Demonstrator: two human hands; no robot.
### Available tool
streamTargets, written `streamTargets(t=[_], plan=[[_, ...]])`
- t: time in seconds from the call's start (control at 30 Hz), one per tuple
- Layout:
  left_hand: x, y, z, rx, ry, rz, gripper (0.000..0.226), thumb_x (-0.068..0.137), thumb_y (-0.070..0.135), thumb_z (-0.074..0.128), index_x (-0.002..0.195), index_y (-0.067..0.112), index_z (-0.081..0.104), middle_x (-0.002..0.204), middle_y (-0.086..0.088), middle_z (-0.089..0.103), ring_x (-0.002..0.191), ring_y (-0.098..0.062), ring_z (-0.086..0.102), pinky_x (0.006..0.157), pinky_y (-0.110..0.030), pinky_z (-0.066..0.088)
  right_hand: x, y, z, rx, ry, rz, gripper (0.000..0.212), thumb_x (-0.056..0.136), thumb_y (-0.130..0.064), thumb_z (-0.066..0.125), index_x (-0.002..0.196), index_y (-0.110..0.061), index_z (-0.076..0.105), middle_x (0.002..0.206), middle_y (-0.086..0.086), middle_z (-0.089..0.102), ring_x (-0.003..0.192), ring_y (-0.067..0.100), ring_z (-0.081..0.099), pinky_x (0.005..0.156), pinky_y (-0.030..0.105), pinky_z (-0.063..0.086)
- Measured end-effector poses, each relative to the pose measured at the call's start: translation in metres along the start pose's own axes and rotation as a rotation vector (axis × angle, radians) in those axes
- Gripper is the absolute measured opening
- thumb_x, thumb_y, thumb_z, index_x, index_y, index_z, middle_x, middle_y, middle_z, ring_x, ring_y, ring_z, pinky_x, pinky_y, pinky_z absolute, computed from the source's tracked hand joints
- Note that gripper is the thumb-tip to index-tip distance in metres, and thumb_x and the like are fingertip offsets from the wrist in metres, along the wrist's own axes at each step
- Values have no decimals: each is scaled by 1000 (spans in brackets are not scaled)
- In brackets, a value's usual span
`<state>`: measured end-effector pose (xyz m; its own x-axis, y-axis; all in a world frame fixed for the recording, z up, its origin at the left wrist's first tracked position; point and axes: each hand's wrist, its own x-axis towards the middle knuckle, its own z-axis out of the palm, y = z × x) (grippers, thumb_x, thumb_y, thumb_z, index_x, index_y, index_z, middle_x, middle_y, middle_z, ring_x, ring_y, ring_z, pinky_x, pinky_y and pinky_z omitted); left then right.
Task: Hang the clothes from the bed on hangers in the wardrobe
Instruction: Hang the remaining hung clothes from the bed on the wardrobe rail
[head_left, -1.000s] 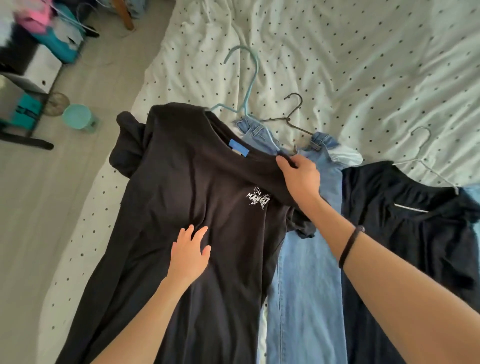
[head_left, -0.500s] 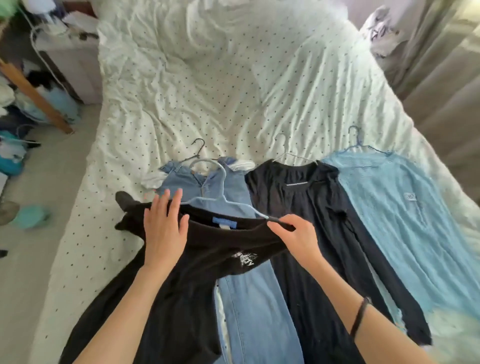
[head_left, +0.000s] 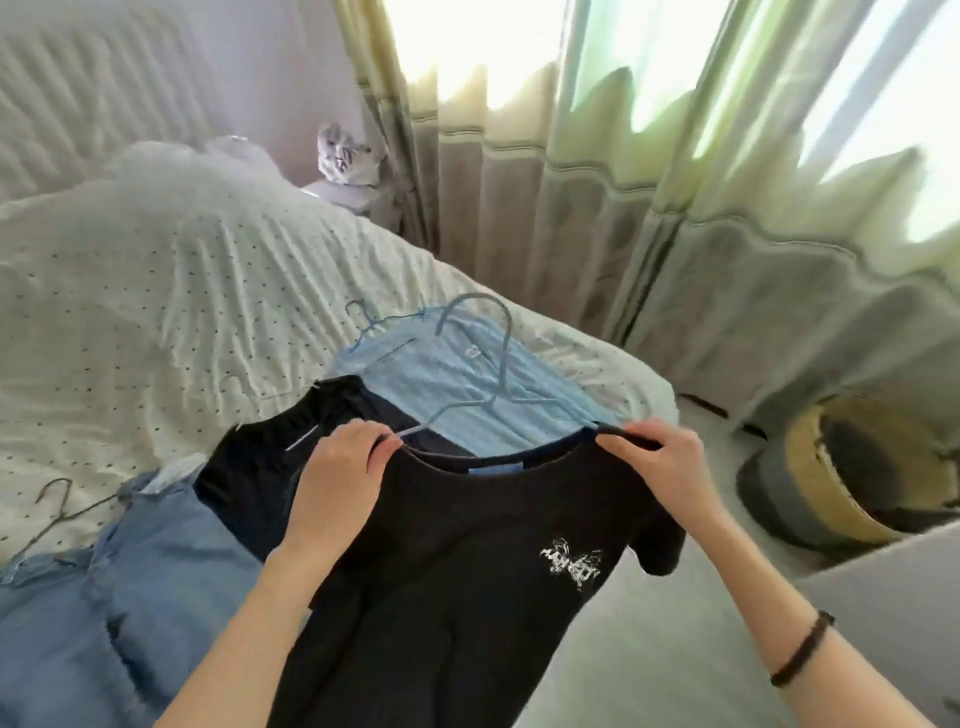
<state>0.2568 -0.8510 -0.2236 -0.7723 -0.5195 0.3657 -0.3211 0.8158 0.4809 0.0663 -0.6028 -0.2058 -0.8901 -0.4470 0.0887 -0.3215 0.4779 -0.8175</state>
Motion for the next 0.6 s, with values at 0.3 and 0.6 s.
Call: streamTargets(t=[0.3, 0.6], plan=[[85, 225, 77, -324, -9, 344, 9, 90, 9, 57, 90, 3, 65, 85, -8, 63, 79, -18, 53, 78, -28, 38, -35, 53, -227, -185, 427, 54, 10, 77, -35, 72, 73, -27, 68, 70, -13, 63, 71, 5, 57, 66, 9, 37], [99, 384, 179, -529, -321, 620, 8, 89, 8, 59, 88, 6, 66, 84, -3, 63, 81, -22, 58, 76, -24, 36, -135, 111, -331, -188, 680, 373, 19, 86, -25, 65, 101, -14, 72, 99, -7, 68, 95, 10, 59, 77, 17, 37]])
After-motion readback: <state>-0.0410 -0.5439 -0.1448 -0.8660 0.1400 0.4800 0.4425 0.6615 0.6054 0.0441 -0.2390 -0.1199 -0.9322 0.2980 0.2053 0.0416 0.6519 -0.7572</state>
